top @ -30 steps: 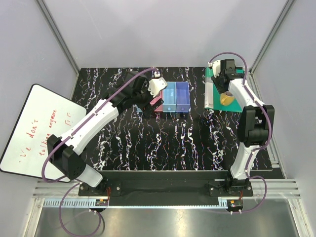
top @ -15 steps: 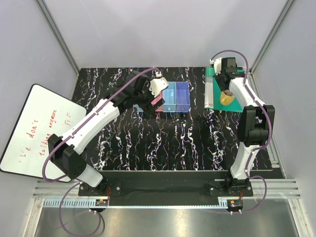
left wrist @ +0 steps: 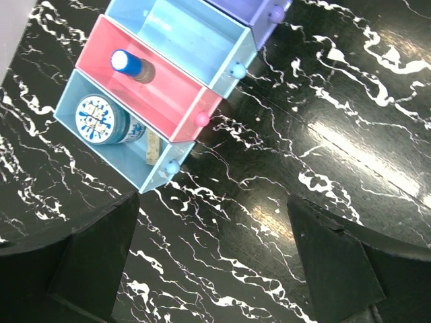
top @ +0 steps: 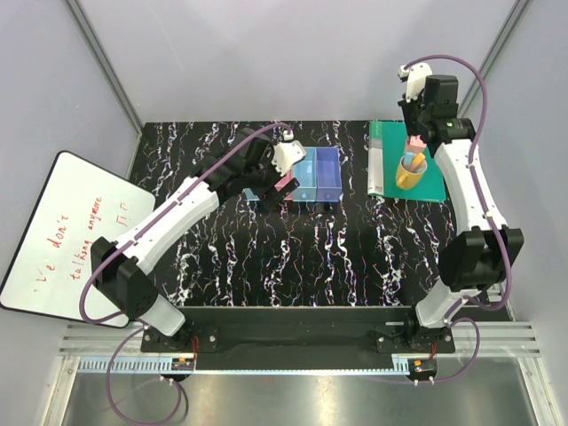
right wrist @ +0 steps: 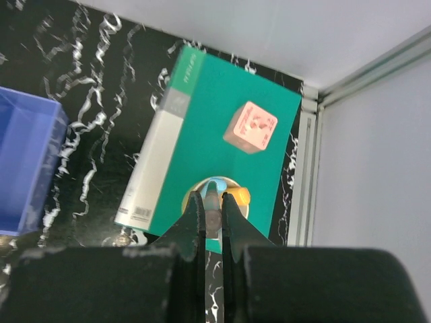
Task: Sort the stationery into containers
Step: Place the pen in the storage box.
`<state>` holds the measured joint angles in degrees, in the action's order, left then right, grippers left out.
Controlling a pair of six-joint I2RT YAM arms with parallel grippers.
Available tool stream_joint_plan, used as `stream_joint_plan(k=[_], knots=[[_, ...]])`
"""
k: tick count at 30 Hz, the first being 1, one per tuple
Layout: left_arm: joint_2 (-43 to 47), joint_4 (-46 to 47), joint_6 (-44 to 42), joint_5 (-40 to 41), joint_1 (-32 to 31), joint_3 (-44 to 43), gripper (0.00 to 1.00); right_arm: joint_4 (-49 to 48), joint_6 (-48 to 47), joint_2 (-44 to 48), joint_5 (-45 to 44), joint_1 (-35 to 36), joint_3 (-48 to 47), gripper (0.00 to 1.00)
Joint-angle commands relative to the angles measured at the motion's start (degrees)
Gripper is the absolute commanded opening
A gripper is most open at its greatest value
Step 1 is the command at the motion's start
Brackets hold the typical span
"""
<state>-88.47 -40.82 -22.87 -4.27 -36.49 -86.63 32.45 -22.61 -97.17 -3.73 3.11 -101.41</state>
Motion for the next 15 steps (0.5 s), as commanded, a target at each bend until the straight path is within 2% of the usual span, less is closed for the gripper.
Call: stream_joint_plan(k=[1, 11, 15], knots=[[2.2, 4.6, 1.4, 4.0, -0.1, 0.6, 0.99, 0.7, 4.1, 3.0, 7.2, 0.7, -3.1, 0.0], [4.4, 5.0, 1.0, 4.2, -0.1, 3.0, 0.99, 8.4, 14.9, -0.9, 26.9, 1.7, -10.9, 0.0], [4.9, 5.0, 0.7, 6.4, -0.1, 3.7, 0.99, 8.8, 16.2, -4.6, 29.5, 3.0, -12.5, 0.0]])
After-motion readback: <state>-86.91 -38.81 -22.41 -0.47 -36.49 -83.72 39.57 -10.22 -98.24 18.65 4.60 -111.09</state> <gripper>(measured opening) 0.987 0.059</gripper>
